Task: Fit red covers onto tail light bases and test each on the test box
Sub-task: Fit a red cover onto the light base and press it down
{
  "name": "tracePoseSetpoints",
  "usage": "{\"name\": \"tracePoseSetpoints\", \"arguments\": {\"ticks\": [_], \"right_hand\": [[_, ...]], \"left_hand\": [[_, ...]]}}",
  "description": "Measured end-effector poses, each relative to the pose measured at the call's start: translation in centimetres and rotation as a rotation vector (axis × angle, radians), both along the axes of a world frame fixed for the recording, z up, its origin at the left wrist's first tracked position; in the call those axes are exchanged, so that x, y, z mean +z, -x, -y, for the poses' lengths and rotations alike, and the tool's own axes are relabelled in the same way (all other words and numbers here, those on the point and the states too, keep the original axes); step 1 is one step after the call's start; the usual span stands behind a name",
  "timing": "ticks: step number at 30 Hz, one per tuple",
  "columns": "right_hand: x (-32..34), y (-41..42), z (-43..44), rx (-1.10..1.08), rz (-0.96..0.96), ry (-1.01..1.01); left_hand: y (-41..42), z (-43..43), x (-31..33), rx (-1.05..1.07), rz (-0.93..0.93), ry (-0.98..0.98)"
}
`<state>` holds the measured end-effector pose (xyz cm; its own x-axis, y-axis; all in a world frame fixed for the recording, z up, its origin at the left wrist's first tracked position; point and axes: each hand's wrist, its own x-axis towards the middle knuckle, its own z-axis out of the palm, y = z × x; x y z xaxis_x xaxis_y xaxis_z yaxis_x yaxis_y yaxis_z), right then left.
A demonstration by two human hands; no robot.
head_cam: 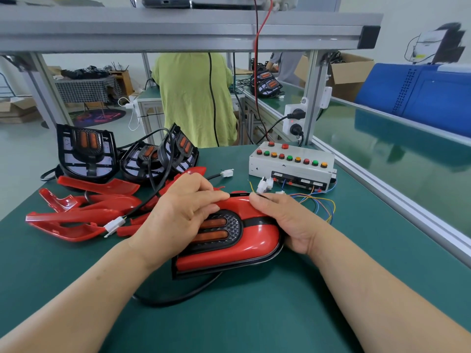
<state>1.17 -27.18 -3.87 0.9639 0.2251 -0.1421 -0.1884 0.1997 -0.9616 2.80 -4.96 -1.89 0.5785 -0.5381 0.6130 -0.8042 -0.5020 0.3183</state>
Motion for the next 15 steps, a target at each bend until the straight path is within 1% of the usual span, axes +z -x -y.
{"name": "tracePoseSetpoints", "arguments": {"ticks": [4,6,11,13,15], "right_hand": [[-0.1,0.1,0.0,-0.007,0.016,-0.022],[0.0,0.0,0.0,-0.035,0.012,-0.021],[0.1,0.0,0.2,-0.108,0.000,0.012],[0.1,-0.1,0.2,-0.114,-0.007,0.013],[0.1,0.0,0.2,-0.113,-0.012,0.022]], "left_hand": [[-0.2,0.1,-0.4,0.036,-0.013,0.021],[-0.3,0.2,-0.3,0.051,-0.119,0.064],[-1.2,-1.5,1.1,0.237,-0.592,0.179],[-1.5,-2.7,1.6,0.229,-0.808,0.210],[-1.7,-3.5,1.6,0.167,-1.033,0.254]]}}
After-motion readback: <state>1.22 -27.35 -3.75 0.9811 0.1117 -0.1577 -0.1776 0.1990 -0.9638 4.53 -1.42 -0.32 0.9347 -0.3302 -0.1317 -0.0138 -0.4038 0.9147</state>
